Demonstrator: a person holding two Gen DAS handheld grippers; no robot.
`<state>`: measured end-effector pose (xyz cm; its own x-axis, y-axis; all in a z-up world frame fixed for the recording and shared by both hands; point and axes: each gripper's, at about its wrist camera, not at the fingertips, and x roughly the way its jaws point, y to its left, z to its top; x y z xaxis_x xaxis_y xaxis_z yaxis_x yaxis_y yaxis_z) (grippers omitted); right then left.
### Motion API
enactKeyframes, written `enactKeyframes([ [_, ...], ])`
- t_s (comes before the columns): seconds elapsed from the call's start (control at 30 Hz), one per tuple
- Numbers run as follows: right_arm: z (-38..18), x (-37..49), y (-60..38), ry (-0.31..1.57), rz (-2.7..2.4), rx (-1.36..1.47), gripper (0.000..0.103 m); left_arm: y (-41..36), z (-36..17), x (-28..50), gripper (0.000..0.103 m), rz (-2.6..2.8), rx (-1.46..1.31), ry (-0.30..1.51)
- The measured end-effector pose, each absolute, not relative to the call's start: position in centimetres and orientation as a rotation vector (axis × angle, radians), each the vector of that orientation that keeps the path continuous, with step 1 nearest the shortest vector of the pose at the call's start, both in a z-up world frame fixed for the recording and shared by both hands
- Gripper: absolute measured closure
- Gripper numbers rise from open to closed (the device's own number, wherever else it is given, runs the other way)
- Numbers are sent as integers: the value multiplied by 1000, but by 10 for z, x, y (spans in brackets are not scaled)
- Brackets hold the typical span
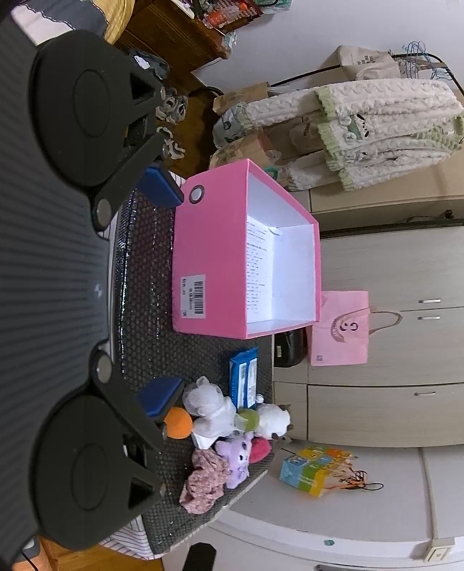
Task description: Organize soft objects
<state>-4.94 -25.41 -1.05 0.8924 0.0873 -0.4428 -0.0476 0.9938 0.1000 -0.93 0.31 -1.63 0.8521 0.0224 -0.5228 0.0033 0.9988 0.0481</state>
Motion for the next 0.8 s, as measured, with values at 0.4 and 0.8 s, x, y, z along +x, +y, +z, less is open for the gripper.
enactKeyframes([
  [0.4, -16, -49, -263, 495, 31, 108, 3, 4, -22, -6, 0, 0, 22, 593],
  [0.8, -20, -52, -260, 511, 33, 88, 3, 2, -28, -3, 0, -9, 41, 619],
])
